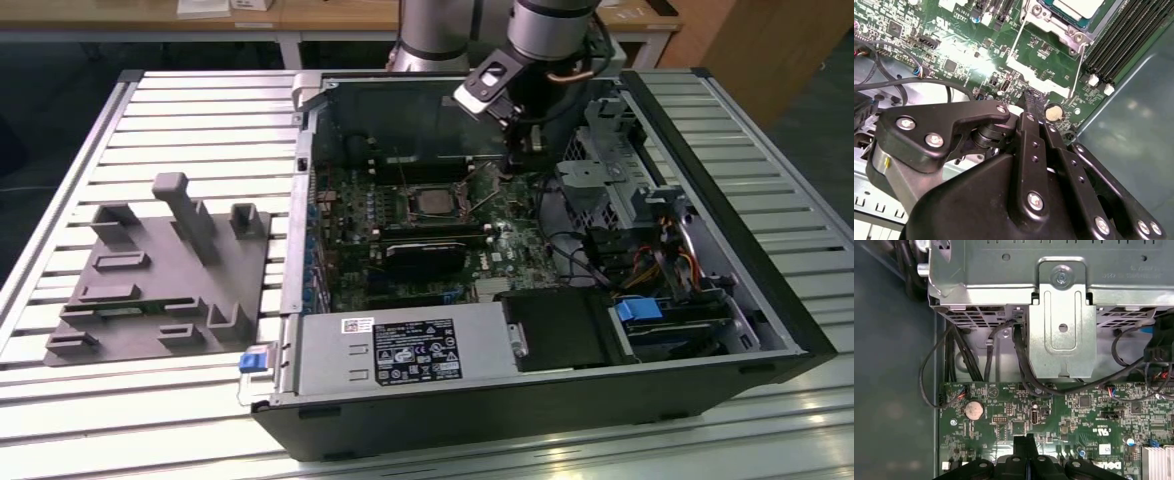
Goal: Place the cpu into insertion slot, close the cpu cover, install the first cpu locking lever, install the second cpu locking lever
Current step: 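Close the cpu cover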
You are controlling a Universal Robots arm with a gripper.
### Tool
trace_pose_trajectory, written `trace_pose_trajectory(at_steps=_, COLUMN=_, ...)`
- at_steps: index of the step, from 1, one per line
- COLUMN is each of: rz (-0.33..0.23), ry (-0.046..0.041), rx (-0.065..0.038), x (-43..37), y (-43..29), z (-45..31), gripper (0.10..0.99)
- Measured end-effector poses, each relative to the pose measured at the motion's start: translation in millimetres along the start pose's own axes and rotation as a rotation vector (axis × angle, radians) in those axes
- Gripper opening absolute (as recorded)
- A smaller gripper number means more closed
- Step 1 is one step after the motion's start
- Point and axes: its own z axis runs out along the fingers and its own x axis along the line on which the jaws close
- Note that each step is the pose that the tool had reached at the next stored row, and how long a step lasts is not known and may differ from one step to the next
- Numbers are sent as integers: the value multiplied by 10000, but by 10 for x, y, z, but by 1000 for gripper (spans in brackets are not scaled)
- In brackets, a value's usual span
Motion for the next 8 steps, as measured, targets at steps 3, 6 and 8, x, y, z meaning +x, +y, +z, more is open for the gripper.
trace_pose_trajectory(at_steps=3, rz=0, ry=-1, rx=12, x=2, y=15, z=30, gripper=106)
trace_pose_trajectory(at_steps=6, rz=0, ry=-1, rx=17, x=4, y=16, z=69, gripper=106)
trace_pose_trajectory(at_steps=8, rz=0, ry=0, rx=18, x=5, y=16, z=88, gripper=106)
